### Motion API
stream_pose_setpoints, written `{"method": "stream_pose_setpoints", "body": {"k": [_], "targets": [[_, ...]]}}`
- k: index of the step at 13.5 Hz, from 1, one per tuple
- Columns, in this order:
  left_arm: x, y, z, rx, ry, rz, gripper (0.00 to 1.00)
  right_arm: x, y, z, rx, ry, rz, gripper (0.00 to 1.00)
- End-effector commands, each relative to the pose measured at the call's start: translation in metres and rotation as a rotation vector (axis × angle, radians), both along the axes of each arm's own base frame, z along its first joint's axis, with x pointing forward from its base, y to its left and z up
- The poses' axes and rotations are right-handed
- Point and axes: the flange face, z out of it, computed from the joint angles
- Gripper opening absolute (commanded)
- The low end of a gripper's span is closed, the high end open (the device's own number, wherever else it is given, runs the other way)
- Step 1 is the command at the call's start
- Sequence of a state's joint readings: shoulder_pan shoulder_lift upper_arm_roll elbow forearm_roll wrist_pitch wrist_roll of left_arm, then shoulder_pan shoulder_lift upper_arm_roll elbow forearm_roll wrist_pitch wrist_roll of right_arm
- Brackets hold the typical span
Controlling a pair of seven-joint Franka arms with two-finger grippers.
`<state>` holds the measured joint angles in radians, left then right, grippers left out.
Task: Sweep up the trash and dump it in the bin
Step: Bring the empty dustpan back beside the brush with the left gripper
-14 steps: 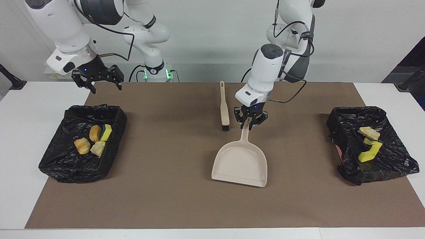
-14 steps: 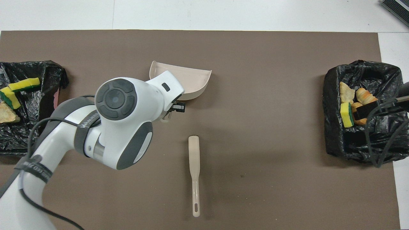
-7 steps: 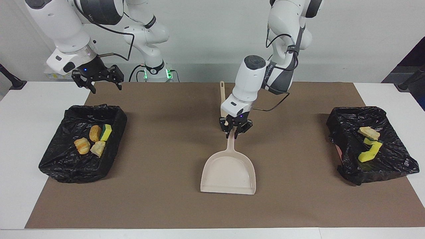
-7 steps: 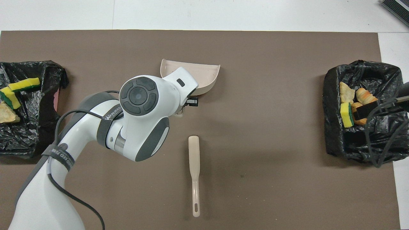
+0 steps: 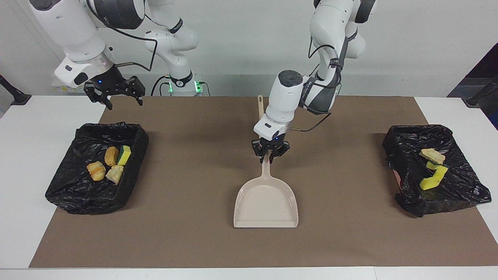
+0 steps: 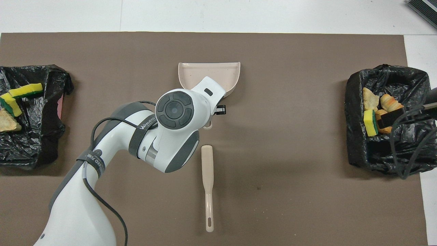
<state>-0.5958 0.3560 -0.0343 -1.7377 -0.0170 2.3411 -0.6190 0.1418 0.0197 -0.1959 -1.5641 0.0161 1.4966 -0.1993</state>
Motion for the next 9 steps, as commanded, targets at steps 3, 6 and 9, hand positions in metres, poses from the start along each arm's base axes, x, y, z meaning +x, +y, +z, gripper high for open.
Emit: {"method": "stream_pose_setpoints", "body": {"k": [3, 6, 9], "targets": [[-0.011, 0.001, -0.014, 0.011, 0.012, 0.019, 0.0, -0.002, 0.001, 0.003, 0.004, 0.006, -0.008, 1.0], [-0.02, -0.01, -0.025, 0.002, 0.025, 0.04, 0.04, -0.002, 0.001, 0.003, 0.004, 0.006, -0.008, 1.0], [-0.021, -0.009, -0.018, 0.003, 0.046, 0.062, 1.0, -0.002, 0.001, 0.003, 0.004, 0.006, -0.008, 1.0]]}}
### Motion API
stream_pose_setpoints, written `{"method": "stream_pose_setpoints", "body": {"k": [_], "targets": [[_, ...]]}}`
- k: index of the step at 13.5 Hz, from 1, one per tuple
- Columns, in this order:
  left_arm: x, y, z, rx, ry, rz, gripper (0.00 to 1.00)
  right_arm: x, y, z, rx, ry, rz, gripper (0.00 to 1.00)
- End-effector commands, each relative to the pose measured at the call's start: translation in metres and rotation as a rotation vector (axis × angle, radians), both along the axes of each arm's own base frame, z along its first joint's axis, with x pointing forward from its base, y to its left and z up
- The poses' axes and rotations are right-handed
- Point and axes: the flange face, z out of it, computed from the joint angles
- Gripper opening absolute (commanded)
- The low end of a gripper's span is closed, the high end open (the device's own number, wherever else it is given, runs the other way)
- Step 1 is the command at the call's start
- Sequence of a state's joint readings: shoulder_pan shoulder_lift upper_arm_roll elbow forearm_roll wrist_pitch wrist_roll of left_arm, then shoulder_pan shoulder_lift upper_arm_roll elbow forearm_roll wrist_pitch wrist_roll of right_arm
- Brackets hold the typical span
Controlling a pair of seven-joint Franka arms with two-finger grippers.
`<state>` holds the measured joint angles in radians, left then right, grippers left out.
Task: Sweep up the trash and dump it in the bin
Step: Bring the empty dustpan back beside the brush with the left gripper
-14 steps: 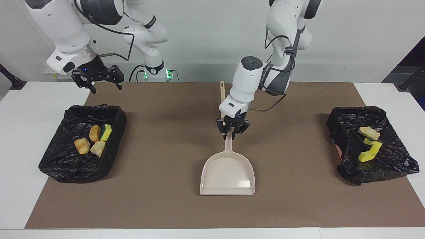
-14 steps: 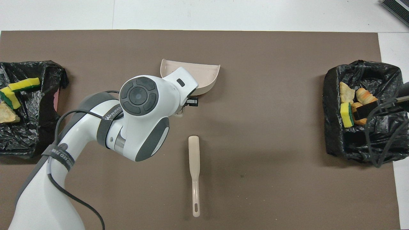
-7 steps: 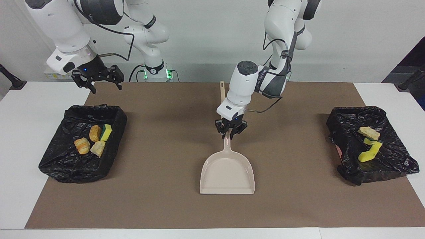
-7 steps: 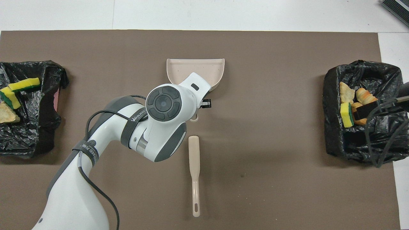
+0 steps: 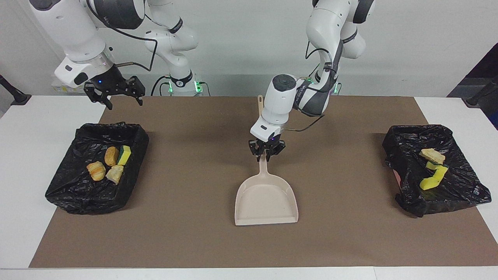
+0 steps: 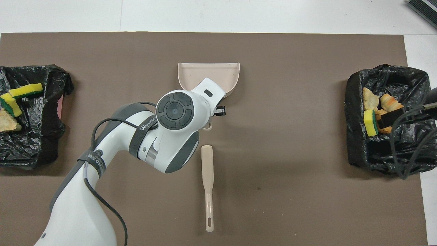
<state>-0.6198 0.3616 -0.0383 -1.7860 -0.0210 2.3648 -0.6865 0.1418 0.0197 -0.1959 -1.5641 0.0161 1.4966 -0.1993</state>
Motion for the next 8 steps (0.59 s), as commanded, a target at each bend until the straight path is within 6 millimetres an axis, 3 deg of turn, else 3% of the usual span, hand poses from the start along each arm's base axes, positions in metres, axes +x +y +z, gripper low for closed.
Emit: {"method": "stream_pose_setpoints", "body": {"k": [1, 2, 5, 8], "targets": [[-0.003, 0.006, 0.011, 0.011, 0.02, 0.024, 1.0, -0.002, 0.001, 0.003, 0.004, 0.006, -0.008, 1.0], [-0.003, 0.015, 0.027, 0.015, 0.025, 0.029, 1.0, -0.002, 0.001, 0.003, 0.002, 0.006, -0.008, 1.0], [-0.002, 0.041, 0.046, 0.067, 0.071, 0.057, 1.0, -0.002, 0.001, 0.003, 0.004, 0.006, -0.008, 1.0], [0.007, 0.09, 0.078, 0.098, 0.101, 0.083, 1.0, -0.002, 0.001, 0.003, 0.004, 0.006, -0.008, 1.0]]}}
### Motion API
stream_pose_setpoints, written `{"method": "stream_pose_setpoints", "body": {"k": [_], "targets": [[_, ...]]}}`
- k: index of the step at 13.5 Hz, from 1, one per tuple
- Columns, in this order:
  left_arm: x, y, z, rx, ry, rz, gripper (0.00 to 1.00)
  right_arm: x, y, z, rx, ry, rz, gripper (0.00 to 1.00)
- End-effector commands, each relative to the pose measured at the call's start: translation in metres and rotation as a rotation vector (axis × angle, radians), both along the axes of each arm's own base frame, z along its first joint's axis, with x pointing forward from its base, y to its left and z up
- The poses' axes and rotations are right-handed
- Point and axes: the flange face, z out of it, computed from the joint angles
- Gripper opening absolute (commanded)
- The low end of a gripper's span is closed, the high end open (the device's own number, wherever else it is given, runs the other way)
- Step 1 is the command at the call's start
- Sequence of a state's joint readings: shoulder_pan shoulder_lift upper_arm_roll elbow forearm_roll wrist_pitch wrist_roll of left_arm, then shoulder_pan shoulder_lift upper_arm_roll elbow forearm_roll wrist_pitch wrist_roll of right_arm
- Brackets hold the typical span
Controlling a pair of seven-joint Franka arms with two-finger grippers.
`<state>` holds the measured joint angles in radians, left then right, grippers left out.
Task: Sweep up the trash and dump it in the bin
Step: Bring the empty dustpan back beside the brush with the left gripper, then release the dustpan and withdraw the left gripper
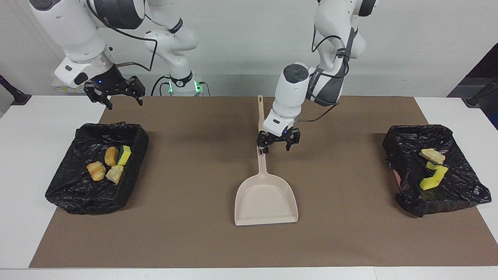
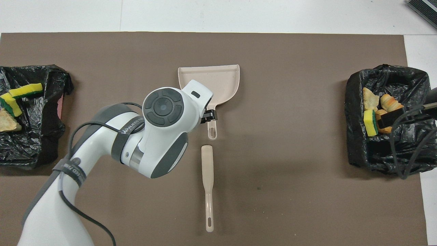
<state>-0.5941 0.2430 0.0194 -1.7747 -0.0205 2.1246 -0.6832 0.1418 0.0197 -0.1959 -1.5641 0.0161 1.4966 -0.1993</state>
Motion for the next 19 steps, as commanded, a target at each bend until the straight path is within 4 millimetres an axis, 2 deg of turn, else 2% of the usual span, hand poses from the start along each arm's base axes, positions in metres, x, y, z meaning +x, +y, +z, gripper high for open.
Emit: {"method": "stream_pose_setpoints", "body": {"k": [1, 3, 5, 7, 10, 12, 14, 16, 19], "targets": [[0.003, 0.054, 0.035, 0.025, 0.026, 0.004, 1.0, -0.002, 0.001, 0.003, 0.004, 0.006, -0.008, 1.0], [0.006, 0.097, 0.059, 0.041, 0.042, -0.054, 1.0, -0.002, 0.001, 0.003, 0.004, 0.006, -0.008, 1.0], [0.011, 0.144, 0.073, 0.056, 0.068, -0.102, 1.0, -0.002, 0.001, 0.003, 0.004, 0.006, -0.008, 1.0], [0.011, 0.196, 0.078, 0.061, 0.078, -0.159, 1.0, -0.002, 0.001, 0.003, 0.004, 0.006, -0.008, 1.0], [0.016, 0.252, 0.075, 0.065, 0.109, -0.202, 1.0, -0.002, 0.001, 0.003, 0.004, 0.006, -0.008, 1.0], [0.02, 0.281, 0.076, 0.063, 0.106, -0.227, 1.0, -0.002, 0.001, 0.003, 0.004, 0.006, -0.008, 1.0], [0.021, 0.293, 0.088, 0.063, 0.083, -0.234, 1.0, -0.002, 0.001, 0.003, 0.004, 0.006, -0.008, 1.0], [0.017, 0.332, 0.103, 0.063, 0.068, -0.27, 1.0, -0.002, 0.001, 0.003, 0.004, 0.006, -0.008, 1.0], [0.016, 0.351, 0.116, 0.066, 0.043, -0.272, 1.0, -0.002, 0.001, 0.003, 0.004, 0.006, -0.008, 1.0]]}}
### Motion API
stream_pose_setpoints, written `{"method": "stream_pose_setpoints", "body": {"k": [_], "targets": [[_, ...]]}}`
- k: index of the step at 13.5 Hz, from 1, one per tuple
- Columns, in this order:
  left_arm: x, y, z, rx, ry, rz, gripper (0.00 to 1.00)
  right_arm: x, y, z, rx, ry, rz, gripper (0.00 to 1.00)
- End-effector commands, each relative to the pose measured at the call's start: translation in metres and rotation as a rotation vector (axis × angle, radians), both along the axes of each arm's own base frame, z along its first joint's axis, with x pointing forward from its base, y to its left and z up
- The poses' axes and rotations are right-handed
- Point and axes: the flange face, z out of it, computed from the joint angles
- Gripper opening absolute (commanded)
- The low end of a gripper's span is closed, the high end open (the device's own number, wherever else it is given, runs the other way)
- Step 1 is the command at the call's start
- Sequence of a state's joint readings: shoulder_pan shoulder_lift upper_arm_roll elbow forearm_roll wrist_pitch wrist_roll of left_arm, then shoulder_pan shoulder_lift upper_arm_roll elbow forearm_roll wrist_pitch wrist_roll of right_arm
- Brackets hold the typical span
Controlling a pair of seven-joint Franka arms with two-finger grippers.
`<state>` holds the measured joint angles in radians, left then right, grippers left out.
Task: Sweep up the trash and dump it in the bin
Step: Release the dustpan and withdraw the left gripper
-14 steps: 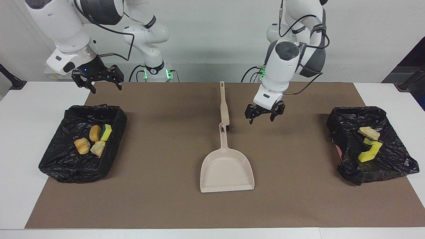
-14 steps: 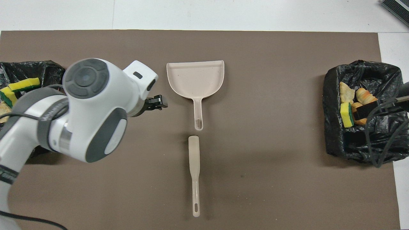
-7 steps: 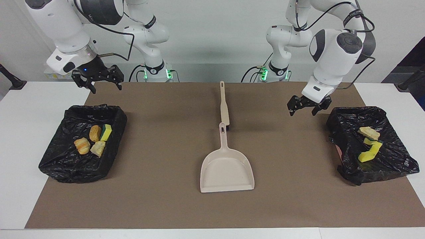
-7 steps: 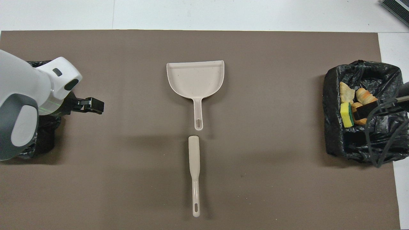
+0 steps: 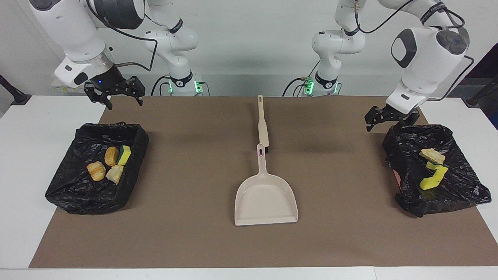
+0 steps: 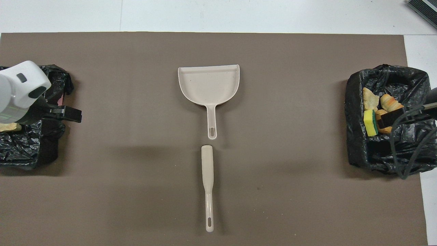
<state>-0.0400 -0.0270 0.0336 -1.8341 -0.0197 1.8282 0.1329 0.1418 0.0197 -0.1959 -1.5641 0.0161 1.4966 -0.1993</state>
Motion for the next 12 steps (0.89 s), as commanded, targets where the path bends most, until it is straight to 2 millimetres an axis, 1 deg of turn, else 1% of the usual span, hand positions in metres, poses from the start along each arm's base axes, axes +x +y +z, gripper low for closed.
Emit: {"method": "stream_pose_setpoints", "body": {"k": [1, 3, 5, 6, 7, 8, 10, 11, 12], "targets": [[-0.004, 0.018, 0.025, 0.005, -0.036, -0.02, 1.0, -0.002, 0.001, 0.003, 0.002, 0.006, -0.008, 1.0], [-0.001, 0.02, 0.063, 0.005, -0.089, -0.012, 1.0, -0.002, 0.001, 0.003, 0.004, 0.006, -0.008, 1.0], [-0.004, 0.014, 0.097, -0.007, -0.107, 0.003, 1.0, -0.002, 0.001, 0.003, 0.004, 0.006, -0.008, 1.0], [-0.005, 0.008, 0.103, -0.012, -0.111, 0.027, 1.0, -0.002, 0.001, 0.003, 0.004, 0.006, -0.008, 1.0], [-0.006, 0.007, 0.106, -0.014, -0.113, 0.053, 1.0, -0.002, 0.001, 0.003, 0.004, 0.006, -0.008, 1.0], [-0.012, 0.006, 0.116, -0.012, -0.116, 0.06, 1.0, -0.002, 0.001, 0.003, 0.004, 0.006, -0.008, 1.0], [-0.022, 0.0, 0.151, -0.018, -0.112, 0.084, 1.0, -0.002, 0.001, 0.003, 0.004, 0.006, -0.008, 1.0], [-0.025, -0.004, 0.154, -0.021, -0.095, 0.123, 1.0, -0.002, 0.001, 0.003, 0.004, 0.006, -0.008, 1.0], [-0.027, -0.018, 0.154, -0.024, -0.088, 0.134, 1.0, -0.002, 0.001, 0.003, 0.004, 0.006, -0.008, 1.0]]}}
